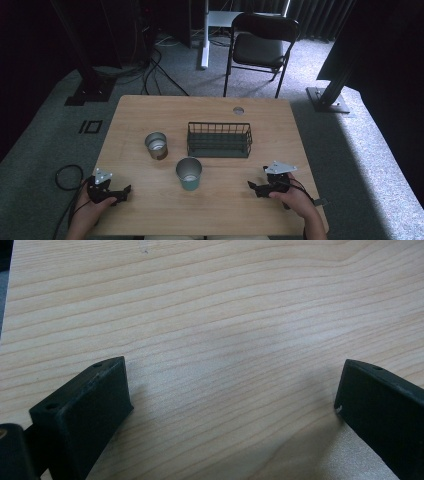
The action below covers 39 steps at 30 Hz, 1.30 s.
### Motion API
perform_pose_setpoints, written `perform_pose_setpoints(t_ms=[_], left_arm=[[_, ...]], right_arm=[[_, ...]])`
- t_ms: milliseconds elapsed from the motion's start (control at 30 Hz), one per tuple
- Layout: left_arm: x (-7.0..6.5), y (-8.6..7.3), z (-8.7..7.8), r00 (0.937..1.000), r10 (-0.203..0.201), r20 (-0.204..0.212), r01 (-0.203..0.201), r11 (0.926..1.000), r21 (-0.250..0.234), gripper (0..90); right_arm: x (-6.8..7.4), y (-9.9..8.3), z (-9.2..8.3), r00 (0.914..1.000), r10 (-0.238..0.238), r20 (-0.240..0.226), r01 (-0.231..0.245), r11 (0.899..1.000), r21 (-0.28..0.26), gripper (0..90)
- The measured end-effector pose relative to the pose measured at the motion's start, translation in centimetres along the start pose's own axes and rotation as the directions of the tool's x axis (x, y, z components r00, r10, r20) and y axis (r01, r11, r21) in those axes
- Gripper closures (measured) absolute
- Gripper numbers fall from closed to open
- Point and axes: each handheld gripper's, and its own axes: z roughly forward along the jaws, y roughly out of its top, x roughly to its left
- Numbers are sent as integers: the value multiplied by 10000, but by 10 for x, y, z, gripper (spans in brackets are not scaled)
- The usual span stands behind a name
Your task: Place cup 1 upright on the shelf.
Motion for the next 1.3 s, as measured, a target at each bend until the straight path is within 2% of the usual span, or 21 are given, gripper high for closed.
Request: perform_pose_setpoints(t_ms=[733, 833, 1133, 1300], left_arm=[[0, 0, 0, 10000, 0, -1, 0, 10000, 0, 20], [0, 0, 0, 10000, 0, -2, 0, 10000, -1, 20], [0, 0, 0, 10000, -1, 0, 1, 10000, -2, 20], [0, 0, 0, 10000, -2, -1, 2, 10000, -4, 20]], right_arm=[[23, 21, 21, 9953, -588, -771, 579, 9982, -134, 119], [26, 22, 24, 9945, -556, -884, 545, 9984, -146, 119], [36, 29, 34, 9908, -723, -1148, 706, 9973, -183, 119], [42, 34, 37, 9855, -1004, -1367, 980, 9949, -241, 119]])
